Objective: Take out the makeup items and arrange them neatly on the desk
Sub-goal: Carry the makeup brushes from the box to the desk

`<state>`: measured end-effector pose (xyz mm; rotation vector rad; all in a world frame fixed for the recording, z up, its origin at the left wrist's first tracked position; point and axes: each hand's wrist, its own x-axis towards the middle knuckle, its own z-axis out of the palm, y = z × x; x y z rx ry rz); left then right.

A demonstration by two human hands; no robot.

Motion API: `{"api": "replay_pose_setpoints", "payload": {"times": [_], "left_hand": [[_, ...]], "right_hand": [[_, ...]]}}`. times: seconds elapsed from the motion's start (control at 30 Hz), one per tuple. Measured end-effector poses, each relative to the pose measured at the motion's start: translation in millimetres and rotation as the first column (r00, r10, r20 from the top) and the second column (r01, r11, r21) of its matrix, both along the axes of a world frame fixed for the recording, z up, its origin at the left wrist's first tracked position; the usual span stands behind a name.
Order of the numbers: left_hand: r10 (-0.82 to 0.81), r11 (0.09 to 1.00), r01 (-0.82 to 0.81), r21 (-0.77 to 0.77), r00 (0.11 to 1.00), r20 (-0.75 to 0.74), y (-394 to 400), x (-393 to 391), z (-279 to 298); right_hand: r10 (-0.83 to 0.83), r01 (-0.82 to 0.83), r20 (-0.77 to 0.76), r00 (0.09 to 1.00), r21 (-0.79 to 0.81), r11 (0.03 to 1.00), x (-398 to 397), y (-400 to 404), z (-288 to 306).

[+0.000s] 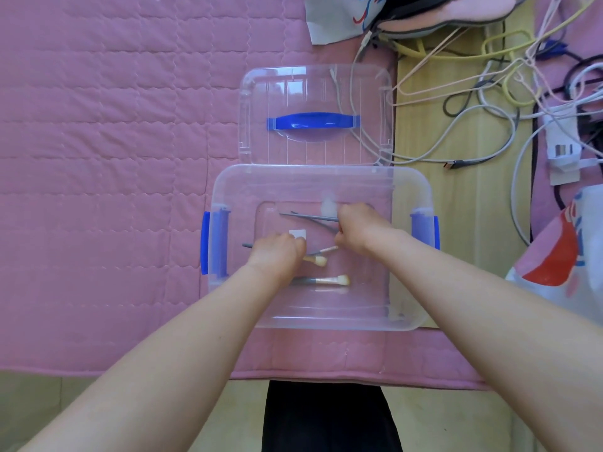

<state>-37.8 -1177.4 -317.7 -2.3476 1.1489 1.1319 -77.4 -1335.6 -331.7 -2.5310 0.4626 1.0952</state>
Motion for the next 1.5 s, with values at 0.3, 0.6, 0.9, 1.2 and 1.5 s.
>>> {"api": "replay_pose_setpoints", "payload": {"times": [0.3, 0.6, 0.9, 1.2, 1.5], "left_hand": [[0.116, 0.993, -0.114, 0.025, 0.959, -0.257, 4, 0, 4], [0.167, 0.986, -0.167, 0.023, 0.955, -0.244, 4, -5, -9], [0.219, 0.976, -0.207, 0.072, 0.893, -0.393, 5, -9, -13], [0.161, 0.986, -0.162, 0.036, 0.881, -0.445, 4, -8, 9], [0.397, 0.880, -0.462, -0.111, 0.844, -0.361, 23, -10, 76]], "right_hand": [[0.115, -0.099, 0.107, 0.988, -0.138, 0.985, -8, 5, -3], [0.172, -0.162, 0.074, 0.982, -0.124, 0.979, -5, 7, 0], [-0.014, 0.030, -0.177, 0.984, 0.088, 0.996, -13, 9, -4], [-0.116, 0.126, -0.070, 0.991, 0.172, 0.977, -17, 6, 16], [-0.260, 0.233, 0.045, 0.965, 0.315, 0.920, -32, 3, 109]]}}
